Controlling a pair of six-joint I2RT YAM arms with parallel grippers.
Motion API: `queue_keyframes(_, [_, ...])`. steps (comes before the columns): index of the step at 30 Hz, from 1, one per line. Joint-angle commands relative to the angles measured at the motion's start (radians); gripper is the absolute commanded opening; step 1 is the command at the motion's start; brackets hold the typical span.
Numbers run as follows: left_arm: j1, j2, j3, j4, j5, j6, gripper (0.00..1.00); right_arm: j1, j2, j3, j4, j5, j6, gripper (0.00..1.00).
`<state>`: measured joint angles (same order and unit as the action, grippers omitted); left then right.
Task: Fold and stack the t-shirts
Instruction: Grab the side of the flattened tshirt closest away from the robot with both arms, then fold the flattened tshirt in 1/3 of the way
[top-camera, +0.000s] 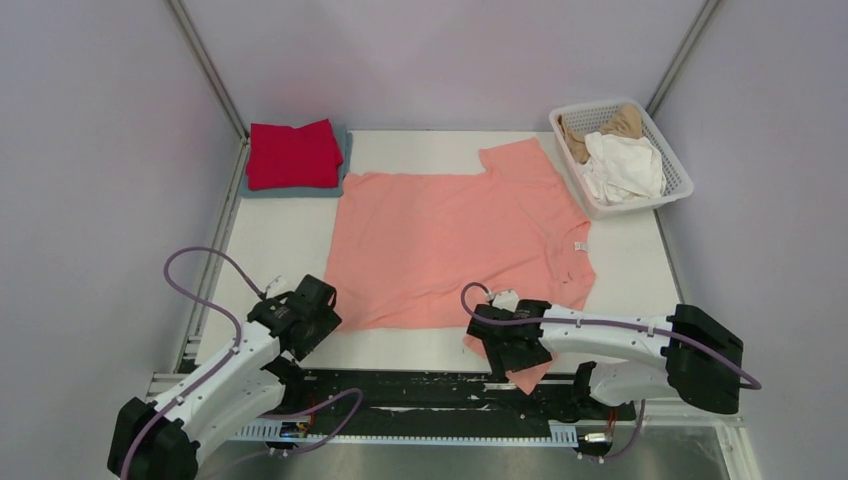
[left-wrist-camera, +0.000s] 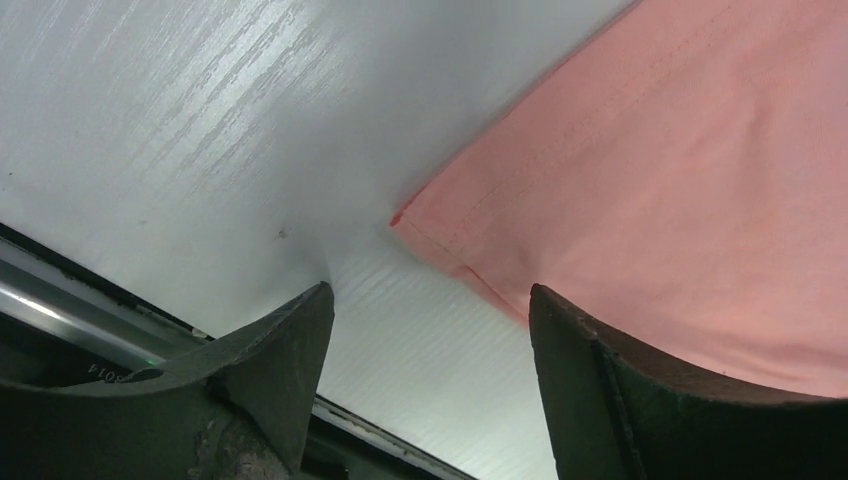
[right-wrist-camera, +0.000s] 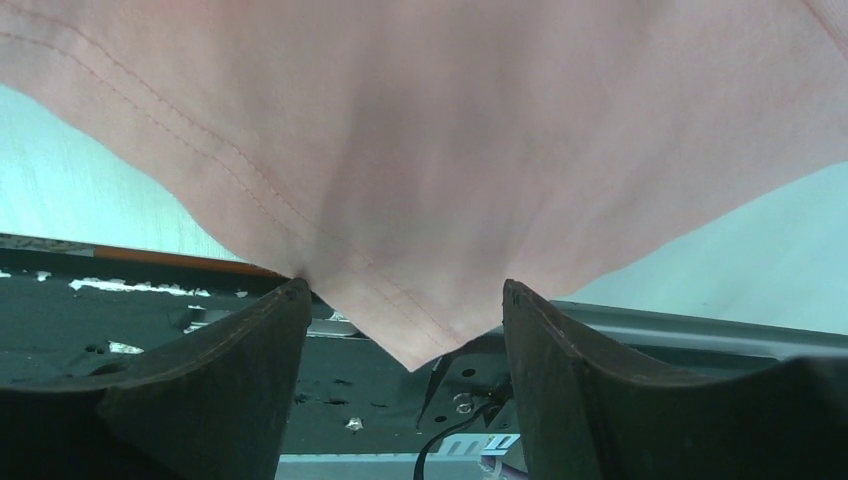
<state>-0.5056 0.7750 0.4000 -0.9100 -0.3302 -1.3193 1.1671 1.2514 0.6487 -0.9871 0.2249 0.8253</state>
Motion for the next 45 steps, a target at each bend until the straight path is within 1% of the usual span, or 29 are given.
queue_keyframes(1, [-0.005, 0.085, -0.016, 0.136, -0.058, -0.071, 0.78, -0.016, 0.01, -0.007, 0.041, -0.016, -0.001, 0.67])
queue_keyframes(6, [-0.004, 0.162, -0.022, 0.193, -0.07, -0.093, 0.68, -0.026, 0.041, -0.015, 0.056, -0.024, -0.007, 0.56])
queue_keyframes(7, [-0.004, 0.169, -0.02, 0.196, -0.073, -0.096, 0.62, -0.028, 0.046, -0.017, 0.06, -0.025, -0.008, 0.53])
queue_keyframes(8, [-0.004, 0.178, -0.017, 0.196, -0.076, -0.096, 0.58, -0.033, 0.052, -0.017, 0.063, -0.023, -0.009, 0.5])
queue_keyframes(9, [-0.004, 0.181, -0.016, 0.197, -0.083, -0.096, 0.52, -0.04, 0.056, -0.016, 0.065, -0.023, -0.009, 0.47])
queue_keyframes(12, [-0.005, 0.188, -0.016, 0.207, -0.109, -0.101, 0.46, -0.056, 0.066, -0.013, 0.07, -0.005, -0.004, 0.39])
queue_keyframes(13, [-0.005, 0.19, -0.016, 0.22, -0.118, -0.099, 0.42, -0.061, 0.069, -0.01, 0.068, 0.005, -0.001, 0.37])
queue_keyframes(15, [-0.004, 0.195, -0.018, 0.247, -0.13, -0.092, 0.37, -0.073, 0.079, -0.005, 0.065, 0.019, 0.004, 0.34])
queue_keyframes(16, [-0.003, 0.198, -0.016, 0.256, -0.135, -0.089, 0.36, -0.083, 0.082, -0.004, 0.065, 0.021, 0.005, 0.32])
queue_keyframes(18, [-0.001, 0.202, -0.012, 0.27, -0.147, -0.084, 0.29, -0.095, 0.088, -0.002, 0.064, 0.019, 0.0, 0.26])
queue_keyframes(20, [0.003, 0.204, -0.009, 0.28, -0.164, -0.085, 0.19, -0.105, 0.086, -0.001, 0.062, 0.015, -0.001, 0.22])
queue_keyframes(21, [0.006, 0.204, -0.011, 0.279, -0.169, -0.09, 0.06, -0.108, 0.082, -0.001, 0.062, 0.012, -0.001, 0.2])
queue_keyframes(23, [0.018, 0.204, -0.013, 0.29, -0.179, -0.078, 0.0, -0.111, 0.07, 0.002, 0.059, 0.009, -0.005, 0.1])
queue_keyframes(26, [0.028, 0.189, -0.009, 0.277, -0.187, -0.071, 0.0, -0.112, 0.05, 0.027, 0.043, -0.016, -0.038, 0.0])
queue_keyframes(30, [0.028, 0.109, -0.004, 0.198, -0.201, -0.104, 0.0, -0.112, 0.019, 0.083, -0.02, -0.111, -0.104, 0.0])
queue_keyframes(32, [0.028, 0.059, 0.005, 0.095, -0.212, -0.137, 0.0, -0.112, 0.005, 0.1, -0.07, -0.186, -0.143, 0.0])
queue_keyframes(36, [0.028, -0.036, 0.011, 0.009, -0.237, -0.169, 0.0, -0.107, -0.003, 0.138, -0.236, -0.296, -0.184, 0.0])
queue_keyframes(37, [0.028, -0.042, 0.011, -0.001, -0.25, -0.176, 0.0, -0.098, -0.012, 0.143, -0.267, -0.309, -0.182, 0.0])
queue_keyframes(39, [0.028, -0.052, 0.009, -0.015, -0.263, -0.192, 0.0, -0.093, -0.034, 0.146, -0.316, -0.383, -0.197, 0.0])
queue_keyframes(45, [0.028, -0.041, 0.02, -0.042, -0.275, -0.215, 0.0, -0.088, -0.096, 0.139, -0.406, -0.475, -0.207, 0.0])
